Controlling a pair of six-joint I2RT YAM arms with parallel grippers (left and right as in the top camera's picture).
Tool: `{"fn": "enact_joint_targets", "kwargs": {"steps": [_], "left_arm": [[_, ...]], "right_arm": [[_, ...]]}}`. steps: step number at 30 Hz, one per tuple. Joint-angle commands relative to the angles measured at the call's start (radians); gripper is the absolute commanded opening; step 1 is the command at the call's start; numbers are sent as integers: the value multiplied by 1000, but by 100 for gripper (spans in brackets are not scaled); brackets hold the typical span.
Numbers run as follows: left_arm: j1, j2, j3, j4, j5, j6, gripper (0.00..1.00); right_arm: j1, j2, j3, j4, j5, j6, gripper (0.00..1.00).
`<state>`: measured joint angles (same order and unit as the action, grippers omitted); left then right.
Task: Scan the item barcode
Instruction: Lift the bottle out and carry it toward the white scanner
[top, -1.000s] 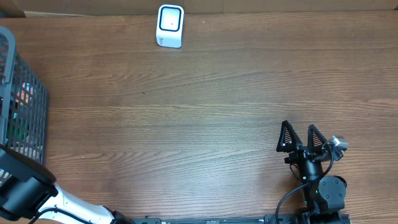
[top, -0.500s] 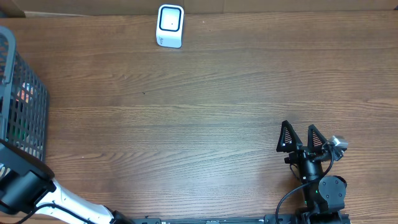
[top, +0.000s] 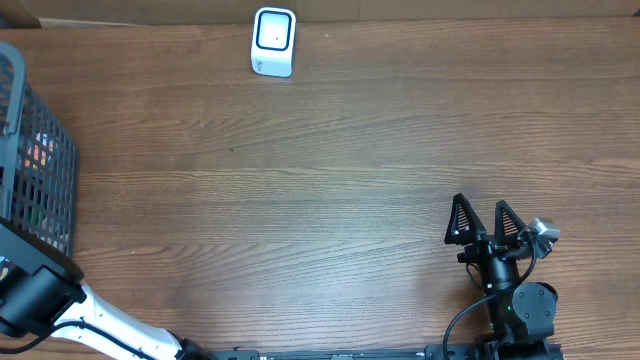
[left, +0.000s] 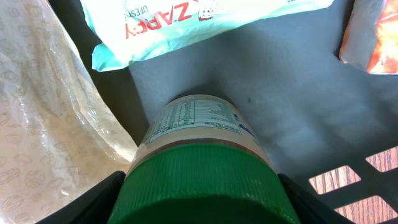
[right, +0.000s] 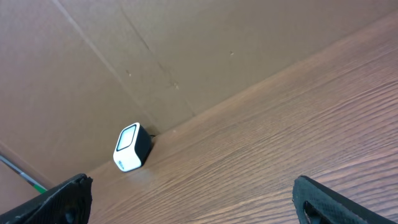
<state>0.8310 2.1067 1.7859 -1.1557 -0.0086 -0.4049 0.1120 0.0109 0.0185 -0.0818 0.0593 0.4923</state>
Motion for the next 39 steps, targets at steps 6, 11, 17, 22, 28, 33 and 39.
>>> {"fn": "enact_joint_targets", "kwargs": {"steps": [6, 11, 17, 22, 28, 33, 39], "left_arm": [[-6, 4, 243, -161, 19, 12, 46], [-8, 4, 560, -323, 11, 16, 42], [-17, -25, 892, -448, 92, 43, 42], [-58, -143, 1059, -502, 142, 54, 42], [-243, -318, 1070, -534, 136, 73, 42], [-470, -349, 1060, -534, 137, 95, 43], [-767, -349, 838, -534, 131, 95, 43]], "right_arm": [[-3, -8, -10, 4, 3, -10, 100], [-3, -8, -10, 4, 3, -10, 100], [-3, -8, -10, 4, 3, -10, 100], [-3, -8, -10, 4, 3, -10, 100], [-3, -8, -10, 4, 3, -10, 100], [-3, -8, -10, 4, 3, -10, 100], [-3, -8, -10, 4, 3, -10, 100]]}}
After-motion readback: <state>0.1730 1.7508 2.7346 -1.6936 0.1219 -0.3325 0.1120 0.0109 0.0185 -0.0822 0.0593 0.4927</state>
